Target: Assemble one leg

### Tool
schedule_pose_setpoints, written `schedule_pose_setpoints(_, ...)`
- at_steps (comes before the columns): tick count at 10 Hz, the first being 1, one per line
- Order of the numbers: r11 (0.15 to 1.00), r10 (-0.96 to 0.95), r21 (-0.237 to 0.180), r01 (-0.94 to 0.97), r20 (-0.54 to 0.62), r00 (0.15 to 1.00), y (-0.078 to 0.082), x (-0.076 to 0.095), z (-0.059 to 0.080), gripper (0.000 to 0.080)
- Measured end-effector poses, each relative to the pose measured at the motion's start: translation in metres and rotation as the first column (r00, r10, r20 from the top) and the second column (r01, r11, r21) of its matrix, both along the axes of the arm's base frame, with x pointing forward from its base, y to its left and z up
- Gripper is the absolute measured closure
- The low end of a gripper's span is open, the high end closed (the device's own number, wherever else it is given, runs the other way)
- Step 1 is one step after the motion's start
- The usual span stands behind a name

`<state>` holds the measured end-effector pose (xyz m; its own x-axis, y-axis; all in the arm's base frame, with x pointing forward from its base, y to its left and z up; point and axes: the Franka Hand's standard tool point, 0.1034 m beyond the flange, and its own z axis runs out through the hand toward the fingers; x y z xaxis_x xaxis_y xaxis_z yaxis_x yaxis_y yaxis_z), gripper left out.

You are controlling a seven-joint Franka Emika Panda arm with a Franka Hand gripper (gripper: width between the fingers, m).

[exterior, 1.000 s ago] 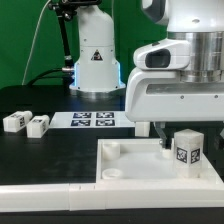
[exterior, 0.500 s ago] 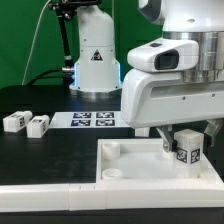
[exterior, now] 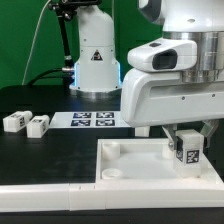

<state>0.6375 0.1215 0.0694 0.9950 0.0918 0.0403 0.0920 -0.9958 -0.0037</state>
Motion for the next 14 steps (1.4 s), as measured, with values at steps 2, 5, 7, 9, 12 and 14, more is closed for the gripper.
schedule_pose_setpoints(2,0.954,-0.298,0.019,0.298,0.015,0.954,0.0012,-0.0002,-0.0002,0.051)
schedule_pose_setpoints(5,0.728,-0.682,0.07,0.682,-0.016,0.731,-0.0017,0.0003,-0.0004,0.0509)
schedule_pose_setpoints(7,0.545,-0.834,0.09,0.834,-0.051,0.55,-0.0025,0.0005,-0.0009,0.0509)
schedule_pose_setpoints(9,0.428,-0.897,0.1,0.898,-0.074,0.436,-0.0026,0.0005,-0.0011,0.0509)
schedule_pose_setpoints(12,0.507,-0.856,0.154,0.848,-0.024,0.516,-0.0054,0.0088,-0.0017,0.0318)
schedule_pose_setpoints(14,0.67,-0.739,0.128,0.731,0.015,0.674,0.0031,0.0082,0.0,0.0188)
